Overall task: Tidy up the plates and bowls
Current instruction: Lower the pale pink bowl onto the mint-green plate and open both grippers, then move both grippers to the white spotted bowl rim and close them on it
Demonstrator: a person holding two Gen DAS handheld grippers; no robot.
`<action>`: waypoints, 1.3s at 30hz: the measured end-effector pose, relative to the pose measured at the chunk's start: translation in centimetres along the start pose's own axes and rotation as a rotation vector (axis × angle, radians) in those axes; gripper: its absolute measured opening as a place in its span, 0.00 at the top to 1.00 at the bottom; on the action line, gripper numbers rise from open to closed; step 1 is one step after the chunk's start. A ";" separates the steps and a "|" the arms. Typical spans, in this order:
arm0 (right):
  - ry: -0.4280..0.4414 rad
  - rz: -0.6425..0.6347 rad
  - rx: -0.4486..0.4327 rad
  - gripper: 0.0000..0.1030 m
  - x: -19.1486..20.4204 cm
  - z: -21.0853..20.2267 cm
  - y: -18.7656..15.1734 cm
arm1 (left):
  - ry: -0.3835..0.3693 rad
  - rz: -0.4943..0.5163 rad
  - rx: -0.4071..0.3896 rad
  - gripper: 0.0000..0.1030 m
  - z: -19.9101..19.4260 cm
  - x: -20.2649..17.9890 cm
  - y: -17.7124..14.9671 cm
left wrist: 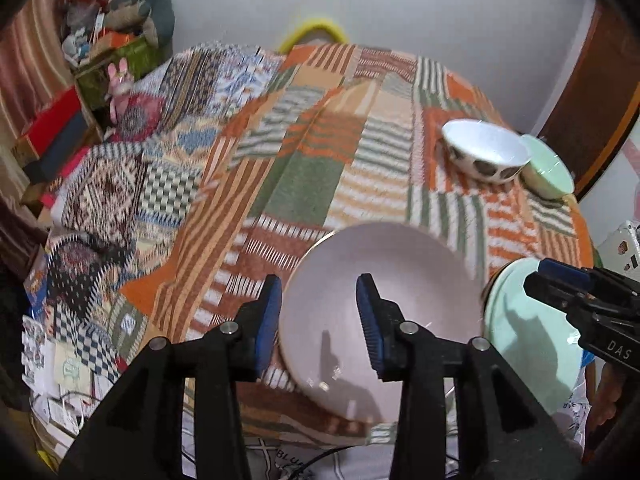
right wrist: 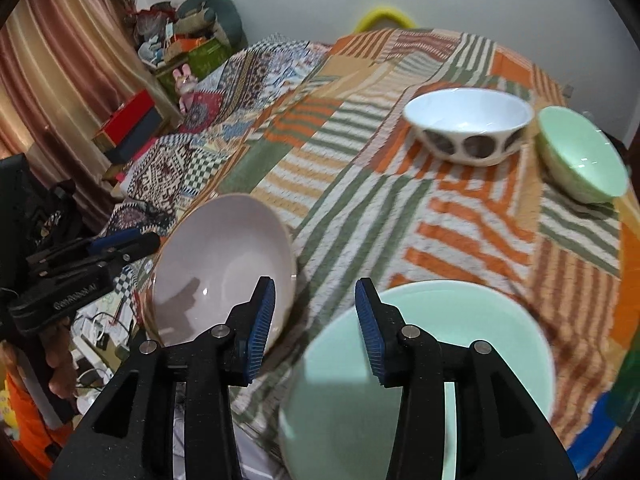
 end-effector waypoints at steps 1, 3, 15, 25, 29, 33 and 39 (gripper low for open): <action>-0.005 0.006 -0.015 0.63 -0.5 -0.6 0.0 | -0.001 0.008 -0.014 0.61 -0.4 -0.5 0.4; -0.016 0.018 -0.044 0.61 -1.2 -1.6 0.0 | -0.008 0.027 -0.047 0.57 -1.4 -1.5 1.2; -0.118 0.109 -0.166 0.50 -7.8 -6.0 -0.1 | -0.065 0.121 -0.135 0.41 -2.4 -9.9 5.8; -0.153 0.168 -0.191 0.50 -12.3 -6.2 1.9 | -0.080 0.197 -0.100 0.33 0.7 -15.4 9.0; -0.153 0.170 -0.196 0.50 -13.2 -5.4 3.7 | -0.092 0.219 -0.080 0.33 2.2 -16.6 10.1; -0.161 0.174 -0.196 0.50 -14.1 -4.2 5.6 | -0.072 0.240 -0.073 0.33 3.8 -17.1 11.7; -0.098 0.211 -0.168 0.50 -15.2 -2.2 7.5 | -0.090 0.201 -0.023 0.33 6.8 -16.2 13.7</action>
Point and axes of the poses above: each gripper's, at about its wrist camera, not at the fingertips, and z roughly the way its jaws point, x to its left, y to its top, the point moved 4 cm from there along z, roughly the way its jaws point, and after that the axes turned 10 degrees about x, right-handed, at the moved point
